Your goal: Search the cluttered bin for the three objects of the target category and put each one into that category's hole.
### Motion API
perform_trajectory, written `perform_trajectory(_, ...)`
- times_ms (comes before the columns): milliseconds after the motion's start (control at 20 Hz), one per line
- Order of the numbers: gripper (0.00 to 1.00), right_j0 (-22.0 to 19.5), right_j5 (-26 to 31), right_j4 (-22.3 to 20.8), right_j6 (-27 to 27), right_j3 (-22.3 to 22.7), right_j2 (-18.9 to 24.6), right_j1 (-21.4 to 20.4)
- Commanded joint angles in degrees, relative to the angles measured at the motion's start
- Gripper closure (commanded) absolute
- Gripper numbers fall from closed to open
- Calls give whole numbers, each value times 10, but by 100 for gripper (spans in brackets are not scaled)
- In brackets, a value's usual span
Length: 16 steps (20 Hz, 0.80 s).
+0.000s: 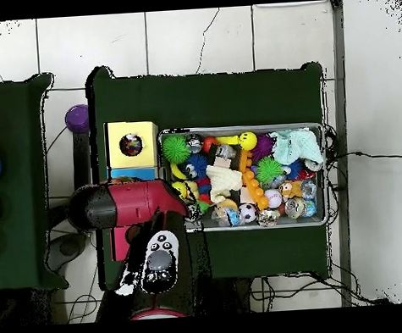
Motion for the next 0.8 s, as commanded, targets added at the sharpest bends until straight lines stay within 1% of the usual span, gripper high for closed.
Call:
perform_trajectory(50, 0, -20, -6, 36, 96, -30, 37, -4)
perform_trajectory(300, 0, -16, -29, 33, 101, -35, 35, 16)
perform_trajectory(400, 0, -22, -72, 26, 97, -46, 40, 56)
perform_trajectory(450, 0, -30, -117, 22, 98, -52, 49, 88)
perform_trajectory(500, 0, -32, -135, 18, 98, -57, 51, 103)
perform_trajectory(550, 0, -33, -175, 15, 105, -61, 50, 123)
perform_trajectory(600, 0, -35, -191, 13, 105, -64, 51, 135)
perform_trajectory(650, 0, -37, -219, 11, 109, -70, 52, 152)
perform_trajectory(800, 0, -42, -258, 9, 105, -87, 56, 187)
